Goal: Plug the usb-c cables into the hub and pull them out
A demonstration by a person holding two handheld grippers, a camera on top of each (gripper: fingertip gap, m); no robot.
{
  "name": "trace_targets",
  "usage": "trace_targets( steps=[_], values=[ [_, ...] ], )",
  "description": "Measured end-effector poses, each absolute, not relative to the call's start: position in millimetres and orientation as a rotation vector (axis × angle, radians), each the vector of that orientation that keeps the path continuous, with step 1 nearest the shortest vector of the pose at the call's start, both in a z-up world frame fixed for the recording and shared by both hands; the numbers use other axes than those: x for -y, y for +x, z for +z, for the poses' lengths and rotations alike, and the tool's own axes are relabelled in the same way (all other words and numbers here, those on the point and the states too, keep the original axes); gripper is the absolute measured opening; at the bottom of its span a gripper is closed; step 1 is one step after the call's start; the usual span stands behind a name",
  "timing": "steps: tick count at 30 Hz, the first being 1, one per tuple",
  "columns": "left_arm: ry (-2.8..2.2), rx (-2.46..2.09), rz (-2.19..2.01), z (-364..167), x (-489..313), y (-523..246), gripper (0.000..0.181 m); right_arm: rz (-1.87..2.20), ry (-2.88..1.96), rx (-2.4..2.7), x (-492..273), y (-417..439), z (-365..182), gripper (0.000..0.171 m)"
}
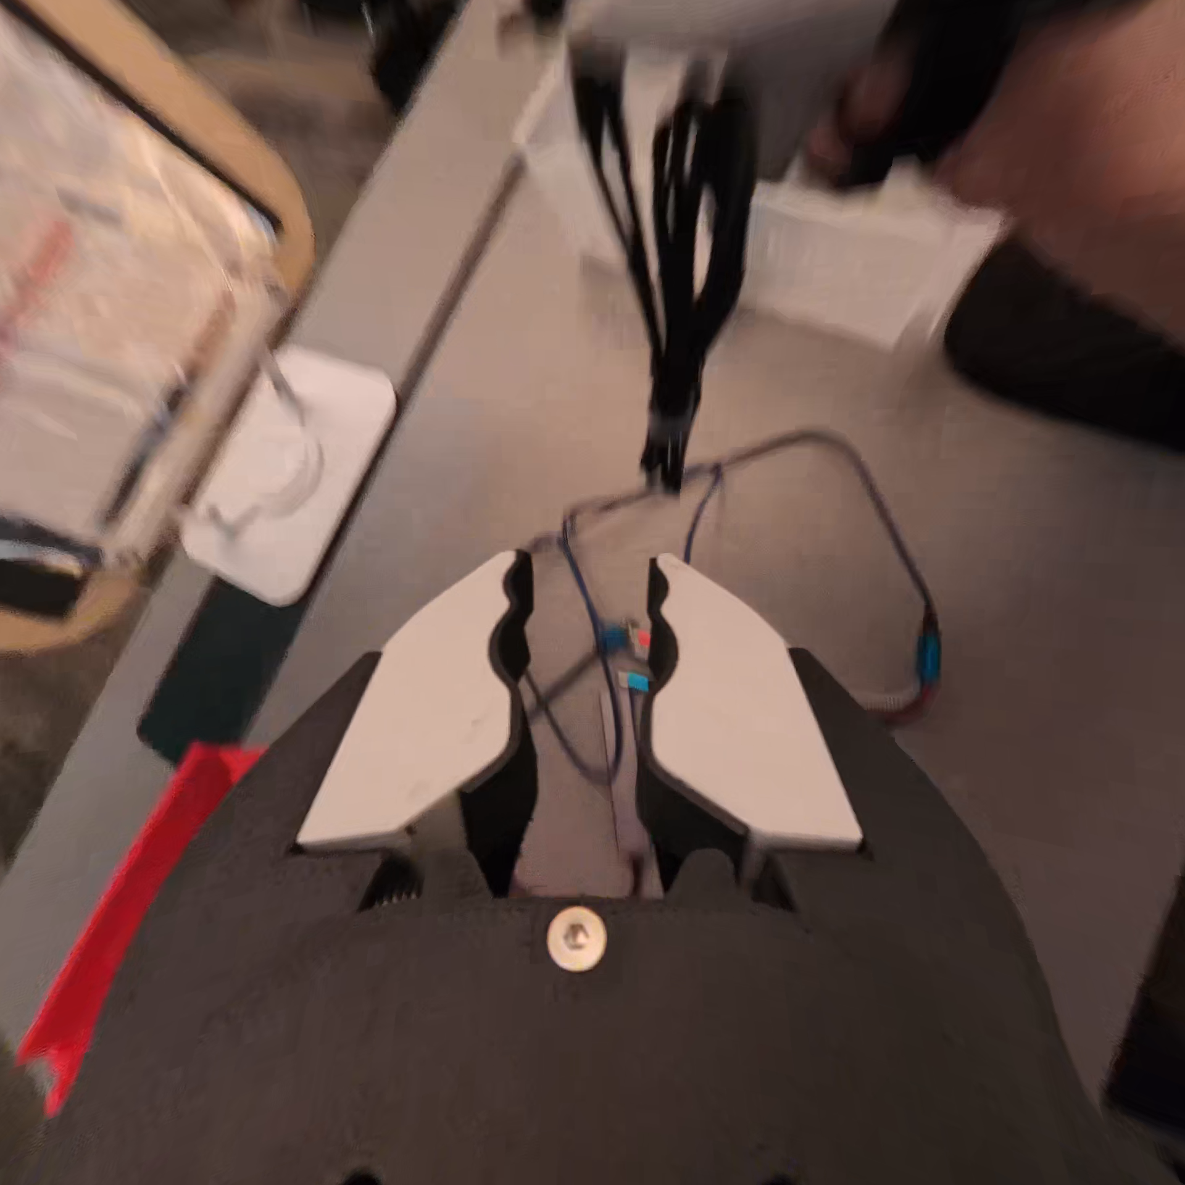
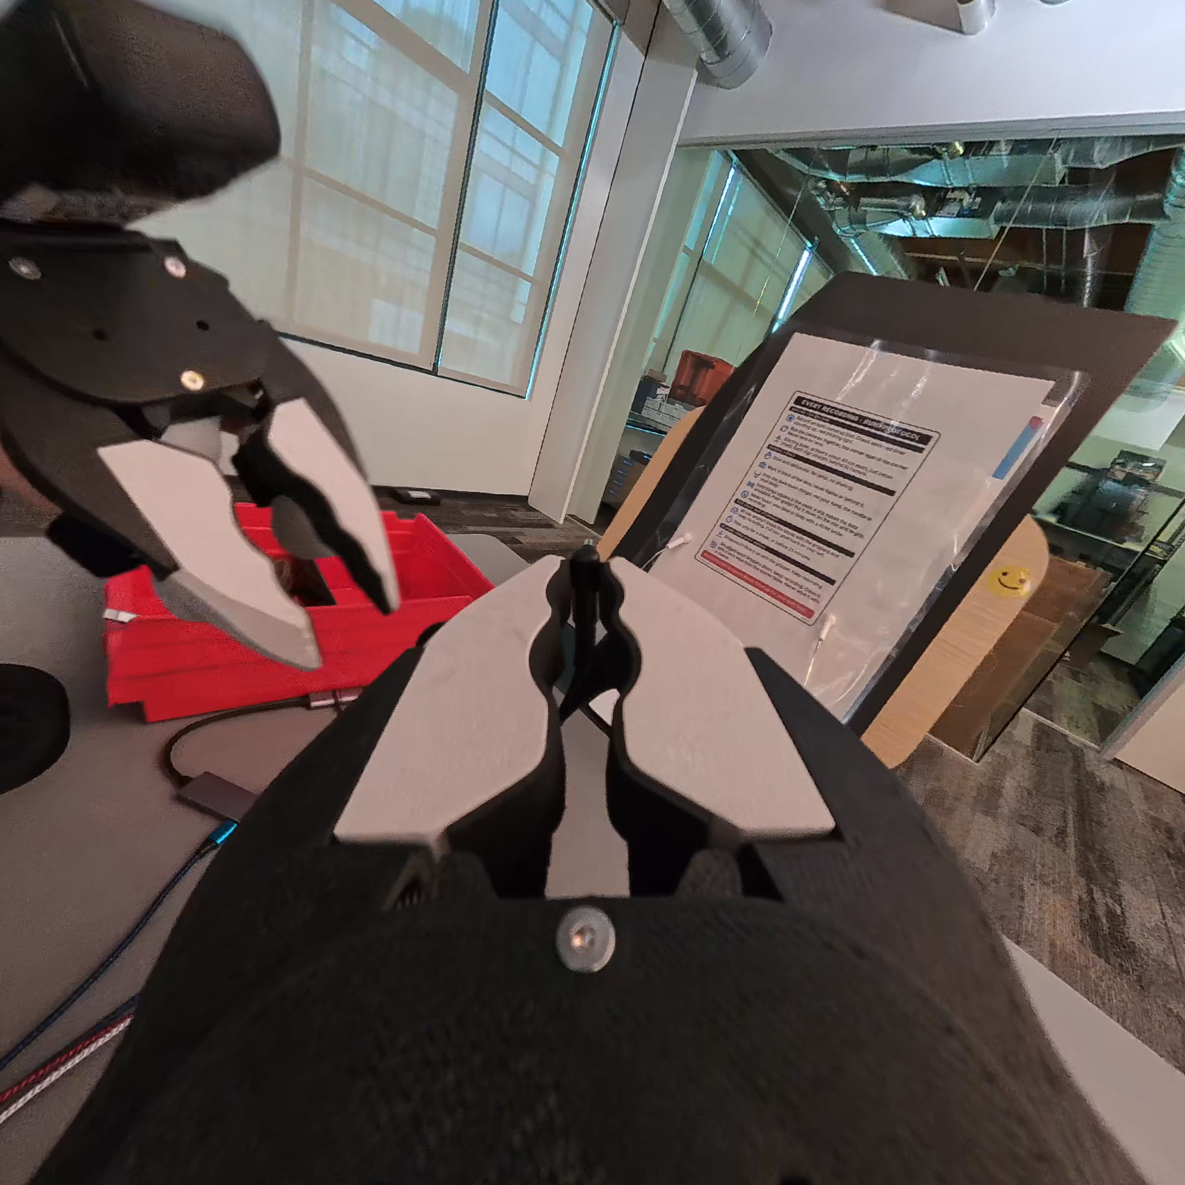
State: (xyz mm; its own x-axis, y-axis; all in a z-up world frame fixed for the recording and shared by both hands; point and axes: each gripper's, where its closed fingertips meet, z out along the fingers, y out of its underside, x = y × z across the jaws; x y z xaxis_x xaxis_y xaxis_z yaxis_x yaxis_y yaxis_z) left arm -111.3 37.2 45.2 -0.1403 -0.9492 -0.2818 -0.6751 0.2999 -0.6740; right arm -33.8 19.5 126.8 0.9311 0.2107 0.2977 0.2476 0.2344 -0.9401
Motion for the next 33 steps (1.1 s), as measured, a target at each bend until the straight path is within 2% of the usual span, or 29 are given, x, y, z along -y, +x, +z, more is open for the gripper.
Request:
trace_targets(
  steps=[1,4,7,14,20,27,33],
  values=[
    [-1.525,-1.949,-0.475,31.6,-43.0,-127.8,0.041,-0.024,-1.349,0.398,-19.4,-31.0,127.4,0.009],
    [-1.781,-2.115,-0.318,-13.3,-59.2,-165.5,0.043,-0.029,-1.361,0.388,-19.8,-22.8,127.3,0.009],
    [-1.971,-2.208,-0.233,-48.5,-66.4,-173.5,0.039,-0.049,-1.368,0.377,-18.6,-15.1,129.1,0.009],
    [-2.334,-2.378,0.173,-120.3,-78.2,-204.8,0.045,-0.058,-1.342,0.353,-7.7,-3.0,142.0,0.009],
    [-2.445,-2.427,0.314,-135.2,-79.3,-225.2,0.053,-0.057,-1.322,0.355,-0.4,-2.2,150.2,0.009],
    [-2.462,-2.395,0.256,-138.2,-86.9,-223.8,0.047,-0.085,-1.304,0.371,8.3,-4.1,159.8,0.009],
    [-2.391,-2.412,0.232,-147.6,-84.9,-224.6,0.057,-0.118,-1.284,0.375,15.0,-2.7,170.3,0.009]
  ],
)
